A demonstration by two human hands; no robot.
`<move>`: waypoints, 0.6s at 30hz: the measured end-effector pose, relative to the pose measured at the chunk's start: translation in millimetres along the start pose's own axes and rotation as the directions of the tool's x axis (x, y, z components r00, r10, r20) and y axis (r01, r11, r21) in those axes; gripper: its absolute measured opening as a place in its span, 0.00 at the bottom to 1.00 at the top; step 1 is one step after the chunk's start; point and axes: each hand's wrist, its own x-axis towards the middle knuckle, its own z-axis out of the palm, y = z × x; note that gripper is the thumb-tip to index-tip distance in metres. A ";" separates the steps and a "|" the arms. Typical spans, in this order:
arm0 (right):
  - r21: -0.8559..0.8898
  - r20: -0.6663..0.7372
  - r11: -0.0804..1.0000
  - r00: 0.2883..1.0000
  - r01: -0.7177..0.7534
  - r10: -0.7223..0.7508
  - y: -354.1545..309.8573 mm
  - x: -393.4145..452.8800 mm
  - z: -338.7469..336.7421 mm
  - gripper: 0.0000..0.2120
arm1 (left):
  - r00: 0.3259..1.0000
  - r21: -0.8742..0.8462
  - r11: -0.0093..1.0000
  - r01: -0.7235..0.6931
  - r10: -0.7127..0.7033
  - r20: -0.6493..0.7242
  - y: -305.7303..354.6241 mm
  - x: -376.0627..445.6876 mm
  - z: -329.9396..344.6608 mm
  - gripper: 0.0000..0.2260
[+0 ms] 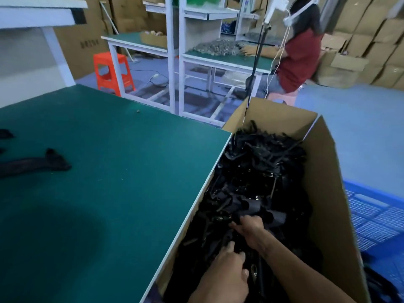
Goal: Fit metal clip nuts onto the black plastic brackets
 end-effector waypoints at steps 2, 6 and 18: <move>-0.051 -0.014 0.999 1.000 -0.009 0.008 9.6 -10.8 -2.3 0.11 | 0.995 -0.017 0.998 -0.065 0.064 -0.082 -6.0 -12.7 -7.3 0.21; -0.303 -0.090 0.880 0.908 0.367 -0.409 -1.0 -54.5 8.7 0.10 | 0.933 -0.296 0.907 -0.299 0.213 -0.291 -5.4 -61.4 -60.7 0.19; -0.114 0.846 -0.090 0.050 0.989 -0.530 -68.0 -196.8 314.2 0.19 | -0.174 -0.608 0.760 -0.230 -0.647 -0.743 -236.1 -315.1 -130.5 0.15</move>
